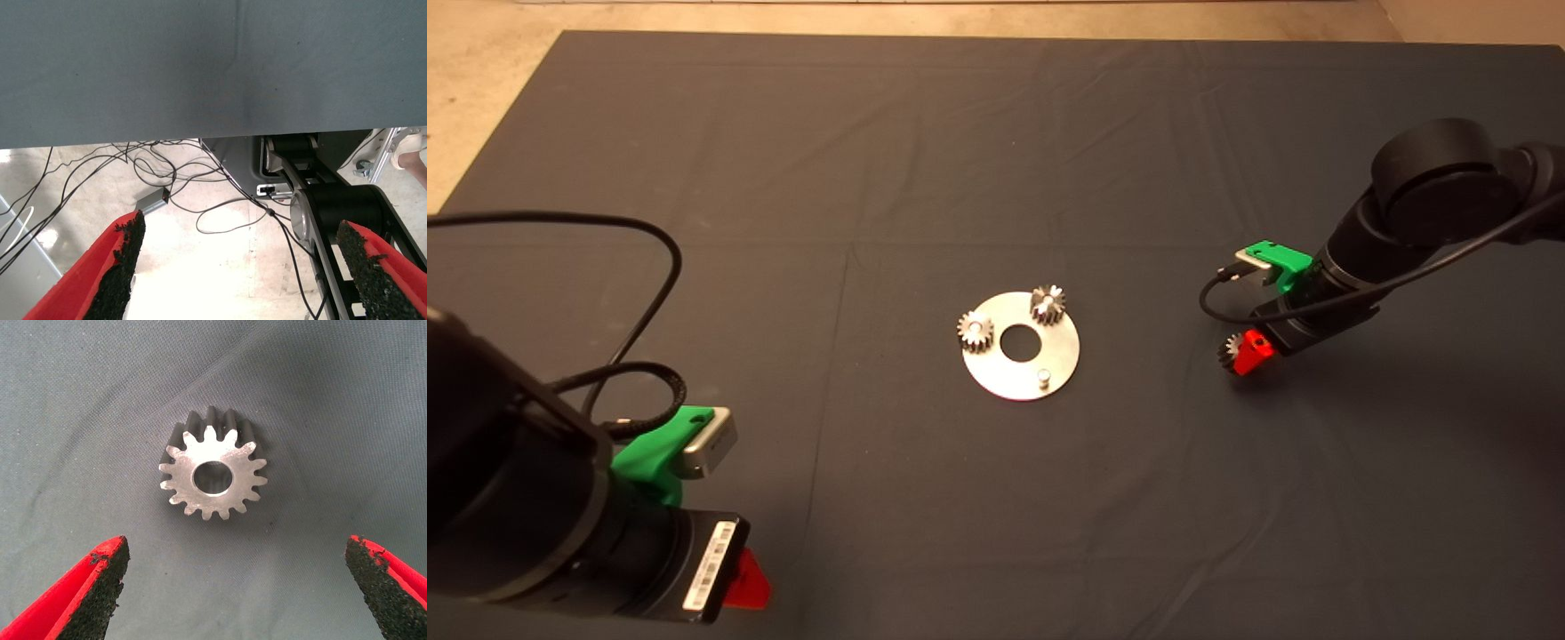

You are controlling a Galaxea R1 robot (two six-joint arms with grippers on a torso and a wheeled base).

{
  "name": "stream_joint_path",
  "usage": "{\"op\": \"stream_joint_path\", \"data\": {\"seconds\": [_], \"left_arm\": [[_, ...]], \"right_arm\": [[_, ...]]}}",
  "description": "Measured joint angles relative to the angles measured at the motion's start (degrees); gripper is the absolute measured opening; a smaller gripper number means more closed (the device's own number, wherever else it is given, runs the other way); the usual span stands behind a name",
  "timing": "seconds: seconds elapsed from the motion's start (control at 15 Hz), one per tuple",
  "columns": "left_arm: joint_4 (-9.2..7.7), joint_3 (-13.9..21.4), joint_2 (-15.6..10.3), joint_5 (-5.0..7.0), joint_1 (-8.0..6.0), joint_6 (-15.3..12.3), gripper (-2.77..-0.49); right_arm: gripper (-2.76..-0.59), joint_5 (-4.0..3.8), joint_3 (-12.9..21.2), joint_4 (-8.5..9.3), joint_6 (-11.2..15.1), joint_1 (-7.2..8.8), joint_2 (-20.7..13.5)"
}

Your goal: Install three planetary gears onto the carrier pins

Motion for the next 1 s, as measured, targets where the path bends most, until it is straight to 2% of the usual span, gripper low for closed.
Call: {"op": "stream_joint_path", "data": {"seconds": [0.13,0.27,0.4,0.53,1.0], "left_arm": [[0.00,0.00,0.00,0.00,0.44,-0.09,-1.22],[-0.02,0.00,0.02,0.00,0.46,-0.11,-1.22],[-0.04,0.00,0.04,-0.02,0.72,-0.13,-1.22],[-0.07,0.00,0.04,0.00,0.74,-0.13,-1.22],[-0.11,0.00,0.12,0.00,0.77,-0.11,-1.22]], "right_arm": [[-0.97,0.06,0.02,-1.01,-0.06,-0.66,0.00],[-1.11,0.10,0.02,-1.73,-0.17,-1.03,0.00],[-1.12,0.04,0.02,-2.14,-0.20,-1.21,0.00],[-1.27,0.09,0.02,-2.45,-0.20,-1.22,0.00],[-1.28,0.10,-0.05,-2.78,-0.20,-1.22,1.23]]}}
